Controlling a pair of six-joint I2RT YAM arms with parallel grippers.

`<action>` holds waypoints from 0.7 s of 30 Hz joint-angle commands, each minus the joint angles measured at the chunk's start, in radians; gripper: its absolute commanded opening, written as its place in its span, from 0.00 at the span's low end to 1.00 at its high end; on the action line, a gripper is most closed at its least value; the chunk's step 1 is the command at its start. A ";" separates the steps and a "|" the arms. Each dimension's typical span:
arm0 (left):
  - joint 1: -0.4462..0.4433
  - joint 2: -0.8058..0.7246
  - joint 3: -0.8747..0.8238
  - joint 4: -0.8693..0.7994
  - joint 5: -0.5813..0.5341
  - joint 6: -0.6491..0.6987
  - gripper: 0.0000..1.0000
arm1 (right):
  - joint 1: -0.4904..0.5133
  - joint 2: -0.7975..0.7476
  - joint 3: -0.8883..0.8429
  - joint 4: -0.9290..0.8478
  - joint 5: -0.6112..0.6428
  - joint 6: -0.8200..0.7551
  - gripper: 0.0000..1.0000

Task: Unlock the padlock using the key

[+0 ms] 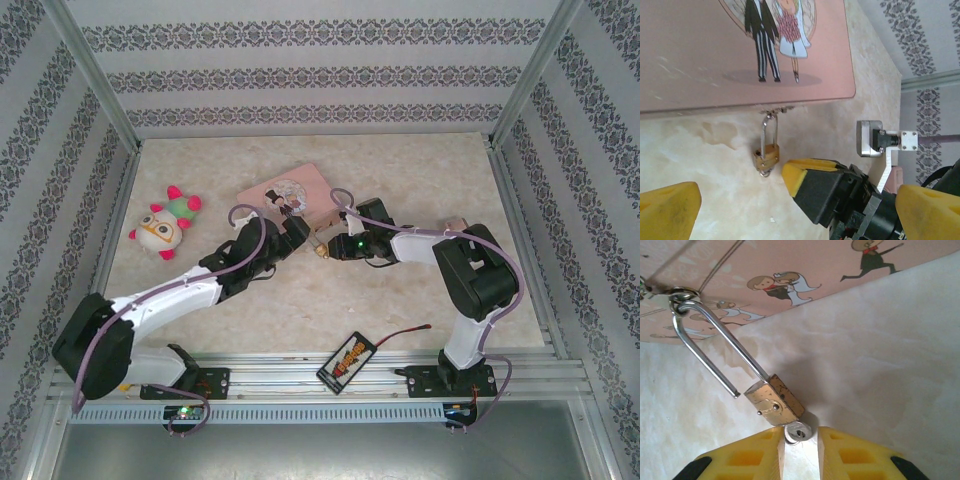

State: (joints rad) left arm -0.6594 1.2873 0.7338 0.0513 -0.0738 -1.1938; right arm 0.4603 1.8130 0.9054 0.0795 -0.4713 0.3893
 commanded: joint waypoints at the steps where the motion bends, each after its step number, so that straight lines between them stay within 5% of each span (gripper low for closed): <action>1: 0.012 -0.064 0.000 -0.127 -0.090 0.066 0.99 | -0.007 -0.044 0.017 -0.023 0.040 -0.033 0.24; 21: 0.120 -0.115 0.021 -0.214 -0.044 0.195 0.99 | 0.007 0.073 0.225 -0.057 -0.090 -0.150 0.33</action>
State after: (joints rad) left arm -0.5529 1.1679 0.7353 -0.1471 -0.1333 -1.0271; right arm 0.4606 1.8618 1.1007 0.0490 -0.5297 0.2779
